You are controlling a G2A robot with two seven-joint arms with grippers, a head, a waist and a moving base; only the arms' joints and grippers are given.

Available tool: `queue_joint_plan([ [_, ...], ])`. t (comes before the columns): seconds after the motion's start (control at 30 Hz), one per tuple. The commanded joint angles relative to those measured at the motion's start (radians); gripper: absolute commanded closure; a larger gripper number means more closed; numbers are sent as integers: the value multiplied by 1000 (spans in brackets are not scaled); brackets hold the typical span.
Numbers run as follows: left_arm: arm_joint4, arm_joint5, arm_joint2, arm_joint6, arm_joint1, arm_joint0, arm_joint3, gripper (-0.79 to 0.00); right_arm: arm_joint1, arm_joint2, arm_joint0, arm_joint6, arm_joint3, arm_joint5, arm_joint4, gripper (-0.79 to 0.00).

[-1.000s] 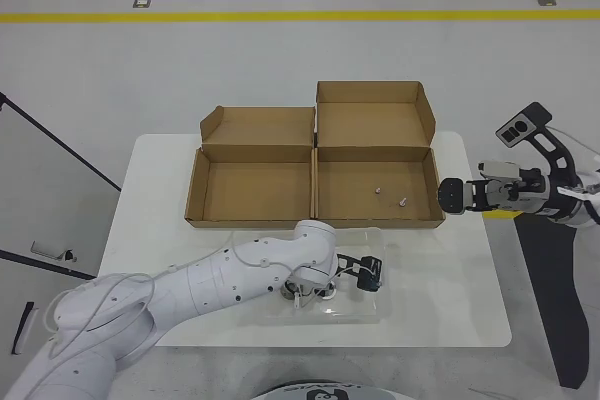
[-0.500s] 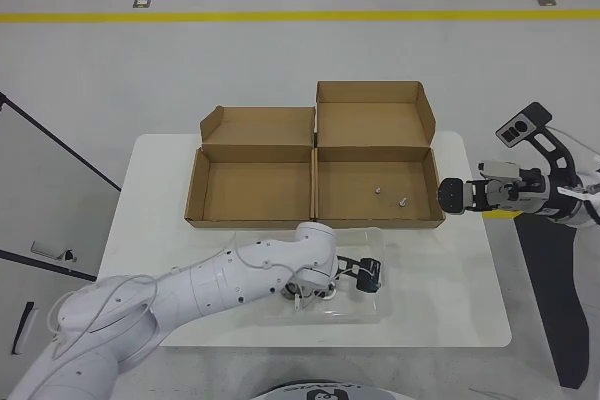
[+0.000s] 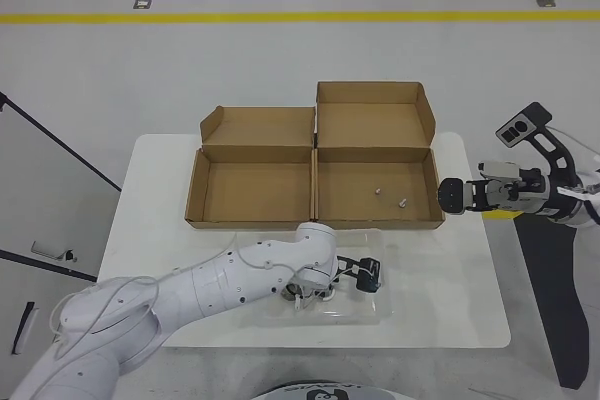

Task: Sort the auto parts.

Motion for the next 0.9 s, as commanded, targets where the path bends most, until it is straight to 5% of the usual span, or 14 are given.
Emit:
queue_joint_plan([
  [0.0,-7,12,-15,-12,8,-8,-35,0,0,0,0,0,0,0,0,-785],
  [0.23,-39,50,-89,-50,70,-22,-200,0,0,0,0,0,0,0,0,-785],
  [0.47,-72,38,-253,-11,160,34,-371,0,0,0,0,0,0,0,0,-785],
  [0.87,-89,-190,-663,458,299,332,-496,0,0,0,0,0,0,0,0,-785],
])
